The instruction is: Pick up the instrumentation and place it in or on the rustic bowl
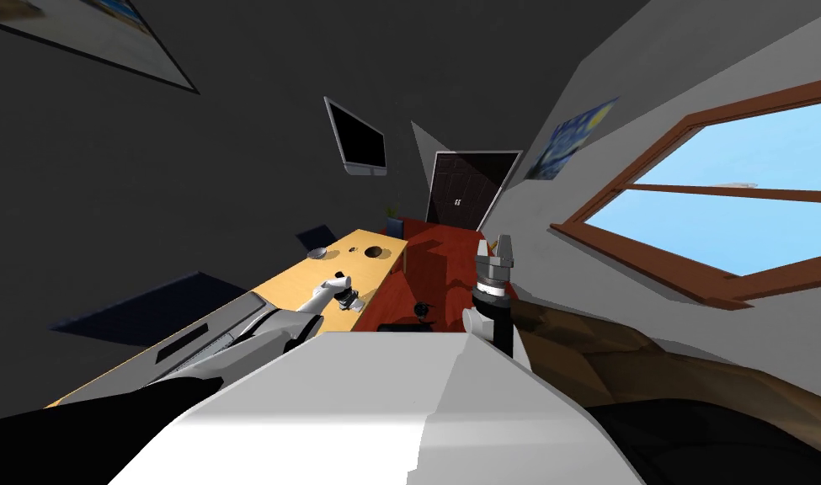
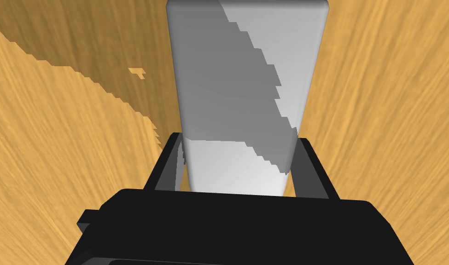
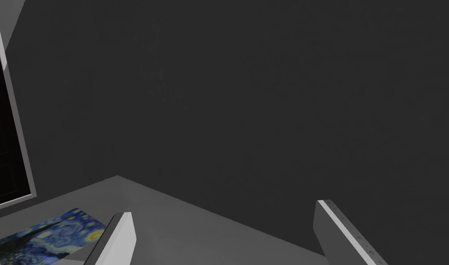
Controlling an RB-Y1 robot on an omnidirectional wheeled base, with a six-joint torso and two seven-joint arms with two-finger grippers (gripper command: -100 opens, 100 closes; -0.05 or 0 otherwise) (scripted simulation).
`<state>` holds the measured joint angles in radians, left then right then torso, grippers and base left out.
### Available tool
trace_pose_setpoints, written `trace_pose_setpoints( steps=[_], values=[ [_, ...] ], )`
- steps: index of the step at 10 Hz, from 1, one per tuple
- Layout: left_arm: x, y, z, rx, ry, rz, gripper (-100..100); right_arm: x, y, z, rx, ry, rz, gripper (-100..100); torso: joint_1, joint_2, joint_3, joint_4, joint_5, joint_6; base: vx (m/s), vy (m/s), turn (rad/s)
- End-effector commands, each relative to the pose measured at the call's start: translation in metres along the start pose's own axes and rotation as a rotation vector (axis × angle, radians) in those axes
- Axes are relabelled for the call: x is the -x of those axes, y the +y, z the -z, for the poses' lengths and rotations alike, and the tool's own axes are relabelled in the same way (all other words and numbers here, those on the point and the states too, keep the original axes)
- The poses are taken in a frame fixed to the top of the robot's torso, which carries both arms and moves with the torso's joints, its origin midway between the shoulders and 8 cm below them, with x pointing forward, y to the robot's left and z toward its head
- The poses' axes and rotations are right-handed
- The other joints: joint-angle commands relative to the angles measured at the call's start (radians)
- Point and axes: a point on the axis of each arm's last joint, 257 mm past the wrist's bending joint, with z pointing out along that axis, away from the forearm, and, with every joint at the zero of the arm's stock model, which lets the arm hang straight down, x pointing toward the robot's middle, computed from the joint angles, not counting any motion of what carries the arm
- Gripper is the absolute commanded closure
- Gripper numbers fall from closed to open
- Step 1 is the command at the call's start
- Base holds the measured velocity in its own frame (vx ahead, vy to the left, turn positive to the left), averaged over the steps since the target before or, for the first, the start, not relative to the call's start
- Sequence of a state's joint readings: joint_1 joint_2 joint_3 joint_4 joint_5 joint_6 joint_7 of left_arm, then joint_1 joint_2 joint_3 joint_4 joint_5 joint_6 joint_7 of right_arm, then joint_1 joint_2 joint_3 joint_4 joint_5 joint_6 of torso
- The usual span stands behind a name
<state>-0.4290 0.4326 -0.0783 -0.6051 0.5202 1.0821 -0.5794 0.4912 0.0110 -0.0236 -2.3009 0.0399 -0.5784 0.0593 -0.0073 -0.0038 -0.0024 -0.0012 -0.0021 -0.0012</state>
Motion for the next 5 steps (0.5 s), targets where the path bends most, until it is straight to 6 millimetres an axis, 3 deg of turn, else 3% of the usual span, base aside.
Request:
trace_pose_setpoints(
  steps=[1,3,4,5],
  values=[
    [0.007,0.002,0.003,-0.001,0.0,-0.014,100,0.0,0.0,0.0,0.0,0.0,0.0,0,0.0,0.0,0.0,0.0,0.0,0.0,0.013,-0.064,0.037],
    [0.019,0.008,0.011,-0.001,-0.001,-0.042,100,0.0,0.0,0.0,0.0,0.0,0.0,0,0.004,0.002,0.001,0.0,0.0,-0.001,0.03,-0.069,0.115],
    [0.014,0.006,0.007,-0.002,-0.002,-0.03,100,0.0,0.0,0.0,0.0,0.0,0.0,0,0.003,0.001,0.001,0.0,0.0,-0.001,0.027,-0.048,0.052],
    [0.015,0.007,0.007,0.0,-0.002,-0.034,0,0.0,0.0,0.0,0.0,0.0,0.0,0,0.004,0.002,0.001,0.0,0.001,0.0,0.003,-0.008,-0.008]
  ],
)
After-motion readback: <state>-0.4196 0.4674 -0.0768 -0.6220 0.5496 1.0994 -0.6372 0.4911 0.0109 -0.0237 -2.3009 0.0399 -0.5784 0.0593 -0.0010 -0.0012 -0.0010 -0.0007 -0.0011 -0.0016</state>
